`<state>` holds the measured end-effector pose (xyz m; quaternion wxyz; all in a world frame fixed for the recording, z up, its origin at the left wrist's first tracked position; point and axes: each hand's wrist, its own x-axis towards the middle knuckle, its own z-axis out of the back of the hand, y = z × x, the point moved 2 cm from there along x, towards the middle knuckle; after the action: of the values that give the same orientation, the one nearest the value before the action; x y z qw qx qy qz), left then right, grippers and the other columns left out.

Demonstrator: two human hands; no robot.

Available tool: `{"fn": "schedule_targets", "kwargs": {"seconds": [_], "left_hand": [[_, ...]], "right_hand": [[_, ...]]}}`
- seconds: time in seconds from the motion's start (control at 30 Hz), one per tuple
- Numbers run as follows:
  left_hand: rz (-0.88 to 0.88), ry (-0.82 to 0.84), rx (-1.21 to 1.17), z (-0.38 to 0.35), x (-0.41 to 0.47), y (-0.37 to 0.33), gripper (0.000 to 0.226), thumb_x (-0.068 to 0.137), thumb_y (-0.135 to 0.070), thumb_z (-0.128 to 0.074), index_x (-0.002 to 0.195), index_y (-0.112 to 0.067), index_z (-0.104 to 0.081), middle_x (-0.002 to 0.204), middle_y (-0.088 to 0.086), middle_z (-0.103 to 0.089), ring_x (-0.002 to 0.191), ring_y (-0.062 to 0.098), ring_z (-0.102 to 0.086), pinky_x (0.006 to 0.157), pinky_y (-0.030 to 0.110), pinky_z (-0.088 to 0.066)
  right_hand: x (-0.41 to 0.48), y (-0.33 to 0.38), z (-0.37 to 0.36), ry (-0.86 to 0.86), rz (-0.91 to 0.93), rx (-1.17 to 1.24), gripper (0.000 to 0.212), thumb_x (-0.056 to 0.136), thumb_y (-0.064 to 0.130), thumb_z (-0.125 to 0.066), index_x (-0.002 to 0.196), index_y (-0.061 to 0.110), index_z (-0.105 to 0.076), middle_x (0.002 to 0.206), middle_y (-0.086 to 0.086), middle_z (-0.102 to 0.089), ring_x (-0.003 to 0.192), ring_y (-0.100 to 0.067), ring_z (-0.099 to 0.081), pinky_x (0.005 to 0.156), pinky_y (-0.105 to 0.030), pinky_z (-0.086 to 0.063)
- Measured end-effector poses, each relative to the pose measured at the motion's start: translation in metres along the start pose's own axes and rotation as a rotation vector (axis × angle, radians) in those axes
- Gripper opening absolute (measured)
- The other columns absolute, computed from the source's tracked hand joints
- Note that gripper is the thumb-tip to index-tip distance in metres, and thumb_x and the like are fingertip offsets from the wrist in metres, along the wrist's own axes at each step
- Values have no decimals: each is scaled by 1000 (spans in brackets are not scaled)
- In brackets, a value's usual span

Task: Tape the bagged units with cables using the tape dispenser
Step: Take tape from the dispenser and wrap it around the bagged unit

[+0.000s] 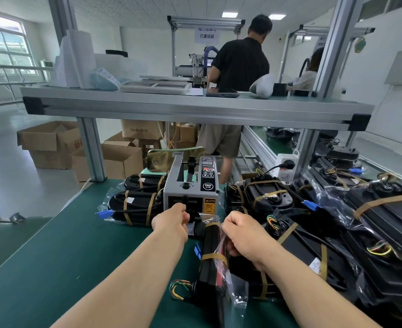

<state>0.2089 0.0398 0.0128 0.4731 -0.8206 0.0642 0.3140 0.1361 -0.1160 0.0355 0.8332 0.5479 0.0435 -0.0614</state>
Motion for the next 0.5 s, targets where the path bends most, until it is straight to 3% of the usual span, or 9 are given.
{"fn": "schedule_targets", "kwargs": {"seconds": [0.13, 0.33, 0.5], "left_hand": [[-120, 68, 33, 11, -9, -4, 23, 89, -10, -65, 71, -15, -52, 42, -6, -47, 44, 7, -41, 38, 19, -29], [-212, 705, 596, 23, -52, -16, 24, 98, -14, -53, 74, -17, -57, 67, -5, -52, 55, 6, -47, 58, 22, -38], [-335, 754, 916, 11, -62, -20, 18, 100, -17, -54, 82, -17, -57, 65, -7, -49, 57, 5, -41, 56, 20, -34]], "right_hand": [[0, -3, 2, -1, 6, -4, 20, 99, 19, -48, 80, 17, -55, 67, 1, -55, 53, -7, -51, 51, -19, -47], [1, -1, 2, 51, -29, 101, 18, 98, 19, -53, 80, 18, -56, 70, 0, -58, 56, -8, -54, 50, -19, -48], [-1, 0, 3, 69, -25, 98, 20, 101, 20, -50, 82, 18, -55, 71, 0, -57, 59, -9, -54, 50, -19, -48]]}}
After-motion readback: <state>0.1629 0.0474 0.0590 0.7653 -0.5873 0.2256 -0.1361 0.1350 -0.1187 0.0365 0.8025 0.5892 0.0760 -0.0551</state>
